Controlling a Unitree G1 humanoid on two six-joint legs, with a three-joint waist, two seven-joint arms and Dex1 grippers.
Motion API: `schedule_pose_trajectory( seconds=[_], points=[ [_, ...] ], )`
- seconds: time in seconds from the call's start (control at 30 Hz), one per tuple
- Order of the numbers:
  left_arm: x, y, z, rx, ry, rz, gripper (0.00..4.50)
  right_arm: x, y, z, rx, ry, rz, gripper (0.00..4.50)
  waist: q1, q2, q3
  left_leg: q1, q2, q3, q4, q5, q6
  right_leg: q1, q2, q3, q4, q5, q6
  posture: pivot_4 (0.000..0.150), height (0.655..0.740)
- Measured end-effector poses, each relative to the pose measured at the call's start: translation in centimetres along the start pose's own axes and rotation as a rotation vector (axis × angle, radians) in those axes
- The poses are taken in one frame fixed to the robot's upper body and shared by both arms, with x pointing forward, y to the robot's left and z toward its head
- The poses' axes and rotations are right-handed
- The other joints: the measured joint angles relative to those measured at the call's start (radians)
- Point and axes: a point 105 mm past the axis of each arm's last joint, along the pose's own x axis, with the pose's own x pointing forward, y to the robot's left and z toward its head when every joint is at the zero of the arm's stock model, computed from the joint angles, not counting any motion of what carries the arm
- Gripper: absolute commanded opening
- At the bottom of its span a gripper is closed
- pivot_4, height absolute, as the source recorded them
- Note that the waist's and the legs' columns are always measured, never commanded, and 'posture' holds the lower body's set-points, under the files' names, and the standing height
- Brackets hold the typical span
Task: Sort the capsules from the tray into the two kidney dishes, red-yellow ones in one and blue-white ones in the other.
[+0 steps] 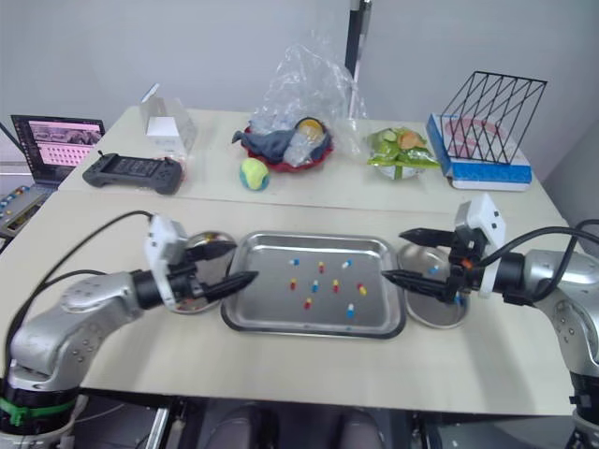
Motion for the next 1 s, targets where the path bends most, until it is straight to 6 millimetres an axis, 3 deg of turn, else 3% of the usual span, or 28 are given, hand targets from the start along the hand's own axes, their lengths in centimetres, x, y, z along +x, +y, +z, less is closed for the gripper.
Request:
schedule_pose_trajectory(
  seconds=[0.23, 0.47, 0.7, 1.0],
  points=[
    [4.1, -1.5, -1.0, -0.011, 0.049, 0.008, 4.50, -2.2, 0.8, -0.4, -0.003, 0.036, -0.027, 4.49, 0.012, 0.000, 0.000, 0.000, -0.002, -0.001, 0.000, 0.000, 0.001, 0.001, -0.001, 0.000, -0.001, 0.000, 0.001, 0.150, 0.6934],
    [6.9, -1.1, -2.2, 0.004, 0.129, 0.112, 4.50, -4.6, 2.0, -1.9, 0.042, 0.077, -0.081, 4.49, 0.027, 0.000, 0.000, 0.000, -0.003, -0.003, 0.001, 0.000, 0.002, 0.004, -0.001, 0.001, -0.002, 0.000, 0.002, 0.150, 0.6934],
    [8.3, -0.9, -5.0, 0.020, 0.260, 0.176, 4.50, -5.5, 2.4, -2.0, 0.022, 0.077, -0.166, 4.49, 0.025, -0.001, 0.000, 0.000, -0.003, -0.004, 0.001, 0.000, 0.002, 0.003, 0.000, 0.002, -0.002, 0.000, 0.003, 0.150, 0.6934],
    [9.5, -1.0, -5.4, 0.013, 0.264, 0.206, 4.50, -5.6, 2.4, -1.8, 0.004, 0.084, -0.207, 4.49, 0.028, -0.001, 0.000, 0.000, -0.004, -0.005, 0.002, 0.000, 0.002, 0.004, -0.001, 0.002, -0.002, 0.000, 0.003, 0.150, 0.6934]
  ],
)
